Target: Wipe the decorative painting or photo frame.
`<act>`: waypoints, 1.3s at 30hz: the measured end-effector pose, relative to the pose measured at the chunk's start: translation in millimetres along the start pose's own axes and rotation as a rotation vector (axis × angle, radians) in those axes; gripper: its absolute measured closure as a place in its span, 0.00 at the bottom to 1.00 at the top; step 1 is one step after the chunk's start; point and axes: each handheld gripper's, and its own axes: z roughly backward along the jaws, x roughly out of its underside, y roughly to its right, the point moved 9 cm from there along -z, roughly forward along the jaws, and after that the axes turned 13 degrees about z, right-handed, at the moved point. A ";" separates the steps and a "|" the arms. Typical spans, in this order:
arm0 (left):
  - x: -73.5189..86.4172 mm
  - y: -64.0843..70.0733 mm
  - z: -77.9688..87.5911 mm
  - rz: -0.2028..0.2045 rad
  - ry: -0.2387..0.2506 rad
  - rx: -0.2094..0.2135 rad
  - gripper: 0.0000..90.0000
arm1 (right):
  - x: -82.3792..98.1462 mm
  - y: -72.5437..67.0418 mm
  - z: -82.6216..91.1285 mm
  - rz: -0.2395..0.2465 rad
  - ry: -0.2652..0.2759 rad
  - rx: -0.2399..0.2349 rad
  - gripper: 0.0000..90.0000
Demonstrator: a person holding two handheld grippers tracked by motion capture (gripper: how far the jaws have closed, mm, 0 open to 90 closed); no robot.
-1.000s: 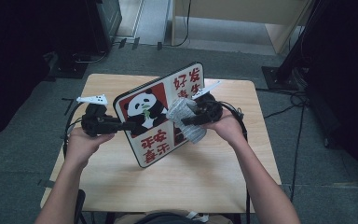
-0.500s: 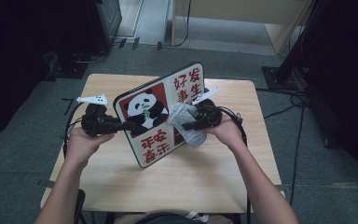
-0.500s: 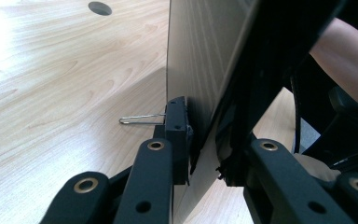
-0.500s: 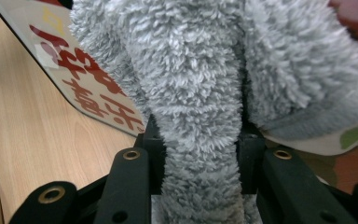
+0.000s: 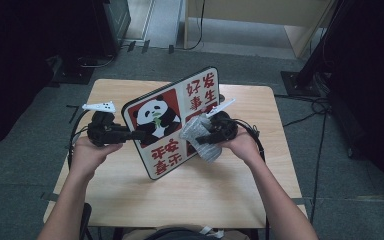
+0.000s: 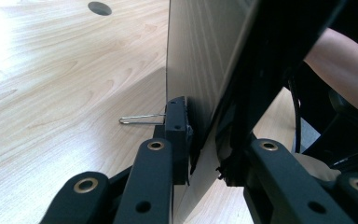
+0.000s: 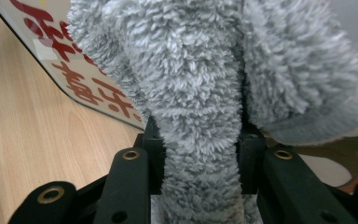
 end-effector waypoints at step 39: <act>0.6 0.4 0.2 -0.005 -0.002 0.001 0.86 | 42.6 -2.1 -33.3 -0.044 -0.037 -0.027 0.72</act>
